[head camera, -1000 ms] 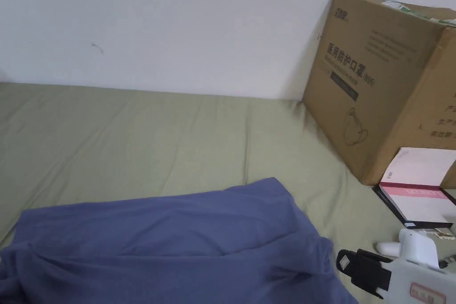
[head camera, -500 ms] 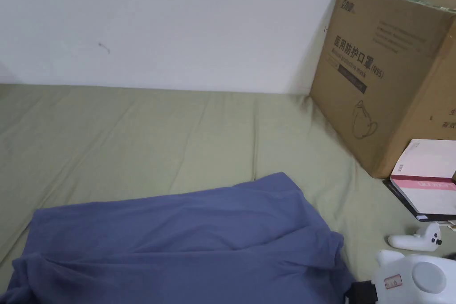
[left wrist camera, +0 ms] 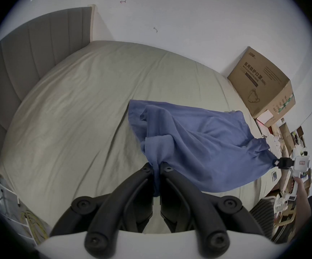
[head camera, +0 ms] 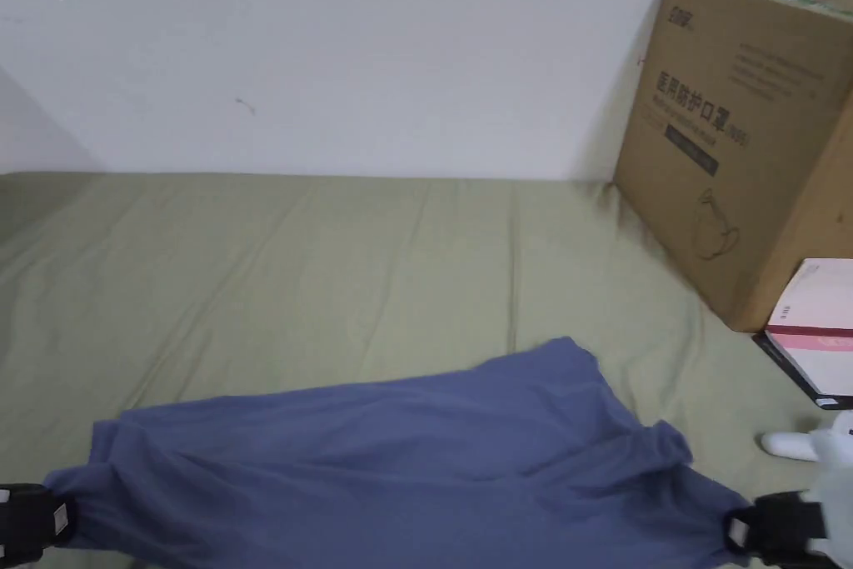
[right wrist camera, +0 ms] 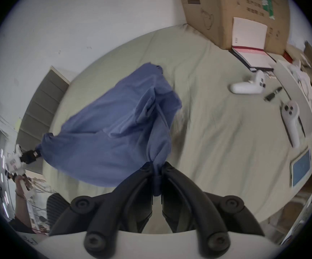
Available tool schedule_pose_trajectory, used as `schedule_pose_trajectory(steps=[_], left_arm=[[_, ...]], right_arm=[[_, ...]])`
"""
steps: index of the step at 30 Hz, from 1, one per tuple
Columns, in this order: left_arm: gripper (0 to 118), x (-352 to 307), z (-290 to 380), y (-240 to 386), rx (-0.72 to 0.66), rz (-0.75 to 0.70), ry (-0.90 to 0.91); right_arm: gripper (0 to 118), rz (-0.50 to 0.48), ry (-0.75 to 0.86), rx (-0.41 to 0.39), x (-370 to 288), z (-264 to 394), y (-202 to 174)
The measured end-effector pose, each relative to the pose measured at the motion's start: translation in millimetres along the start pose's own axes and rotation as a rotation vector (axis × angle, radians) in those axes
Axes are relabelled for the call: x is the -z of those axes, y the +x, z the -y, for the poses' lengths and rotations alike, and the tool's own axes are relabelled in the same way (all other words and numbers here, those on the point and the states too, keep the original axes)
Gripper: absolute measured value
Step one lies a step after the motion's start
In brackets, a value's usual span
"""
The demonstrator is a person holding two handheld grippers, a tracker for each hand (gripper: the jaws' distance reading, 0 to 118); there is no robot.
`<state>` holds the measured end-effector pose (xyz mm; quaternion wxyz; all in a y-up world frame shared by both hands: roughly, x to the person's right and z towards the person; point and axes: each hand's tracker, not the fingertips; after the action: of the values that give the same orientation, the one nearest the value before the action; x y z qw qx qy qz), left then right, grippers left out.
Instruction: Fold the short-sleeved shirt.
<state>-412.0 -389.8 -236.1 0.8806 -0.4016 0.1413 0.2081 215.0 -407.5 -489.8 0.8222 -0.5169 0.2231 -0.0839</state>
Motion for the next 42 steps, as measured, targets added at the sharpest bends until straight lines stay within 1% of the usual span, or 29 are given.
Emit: schedule_pose_trajectory(steps=[1, 4, 6, 9, 10, 12, 13, 14, 15, 16, 17, 18, 19, 21, 22, 23, 24, 26, 28, 29, 30, 31, 32, 33, 34, 36, 38, 40, 42], left_arm=[[4, -5, 5, -4, 0.011, -0.004, -0.015], [4, -17, 26, -18, 0.018, 0.0, -0.136], [4, -6, 45, -27, 0.029, 0.002, -0.226], [4, 20, 67, -39, 0.049, -0.002, -0.376], [4, 27, 73, -42, 0.05, -0.018, -0.394], [5, 34, 80, -45, -0.003, -0.006, -0.408], [10, 35, 81, -46, -0.03, 0.001, -0.403], [30, 34, 83, -47, -0.05, 0.002, -0.397], [78, 32, 82, -49, -0.058, 0.002, -0.391], [104, 28, 81, -50, -0.061, -0.018, -0.39], [109, 27, 82, -52, -0.06, -0.03, -0.392], [105, 21, 82, -54, -0.057, -0.031, -0.385], [105, 13, 77, -55, -0.064, -0.023, -0.353], [105, 2, 67, -48, -0.107, -0.012, -0.309], [105, -8, 59, -44, -0.107, 0.0, -0.24], [105, -20, 51, -34, -0.091, 0.007, -0.164], [105, -30, 41, -26, -0.063, 0.011, -0.084], [105, -56, 24, 3, 0.043, -0.016, 0.14], [105, -72, 13, 27, 0.123, -0.021, 0.311], [105, -77, 10, 39, 0.148, -0.008, 0.394], [102, -80, 9, 51, 0.169, 0.005, 0.483], [94, -82, 9, 61, 0.175, 0.031, 0.549], [78, -79, 8, 69, 0.174, 0.044, 0.597], [35, -78, 7, 78, 0.174, 0.06, 0.627], [1, -73, 3, 89, 0.177, 0.075, 0.629], [0, -61, 0, 101, 0.179, 0.045, 0.65], [0, -53, -2, 111, 0.185, 0.13, 0.686], [0, -50, -7, 121, 0.187, 0.097, 0.713], [0, -48, -13, 120, 0.184, 0.111, 0.724]], right_arm=[[6, 0.005, -0.006, 0.001, -11, 10, -5], [6, 0.0, -0.094, 0.004, -23, 40, 2], [6, 0.036, -0.168, 0.004, -16, 57, 6], [6, 0.07, -0.227, 0.011, 10, 71, 13], [6, 0.084, -0.242, 0.011, 17, 74, 12], [6, 0.101, -0.25, 0.009, 23, 76, 7], [6, 0.12, -0.257, -0.018, 24, 74, 3], [10, 0.142, -0.265, -0.045, 24, 73, -3], [35, 0.151, -0.265, -0.06, 23, 72, -7], [69, 0.161, -0.246, -0.075, 18, 71, -12], [96, 0.18, -0.222, -0.085, 19, 65, -4], [101, 0.206, -0.209, -0.083, 15, 63, -7], [101, 0.216, -0.19, -0.082, 10, 61, -12], [101, 0.183, -0.152, -0.062, 1, 50, -18], [101, 0.161, -0.113, -0.049, -7, 46, -25], [101, 0.136, -0.06, -0.059, -15, 43, -35], [101, 0.115, 0.003, -0.086, -24, 40, -48], [101, 0.088, 0.158, -0.148, -42, 33, -75], [100, 0.039, 0.311, -0.211, -56, 30, -100], [98, 0.011, 0.408, -0.24, -65, 35, -124], [86, -0.024, 0.531, -0.267, -72, 39, -137], [68, -0.053, 0.632, -0.296, -75, 43, -147], [43, -0.08, 0.713, -0.325, -75, 45, -158], [12, -0.09, 0.776, -0.345, -70, 44, -162], [2, -0.097, 0.82, -0.348, -66, 43, -170], [0, -0.122, 0.851, -0.352, -57, 38, -183], [0, -0.09, 0.864, -0.355, -45, 29, -192], [0, -0.091, 0.893, -0.342, -39, 24, -195], [0, -0.019, 0.913, -0.322, -34, 15, -200]])
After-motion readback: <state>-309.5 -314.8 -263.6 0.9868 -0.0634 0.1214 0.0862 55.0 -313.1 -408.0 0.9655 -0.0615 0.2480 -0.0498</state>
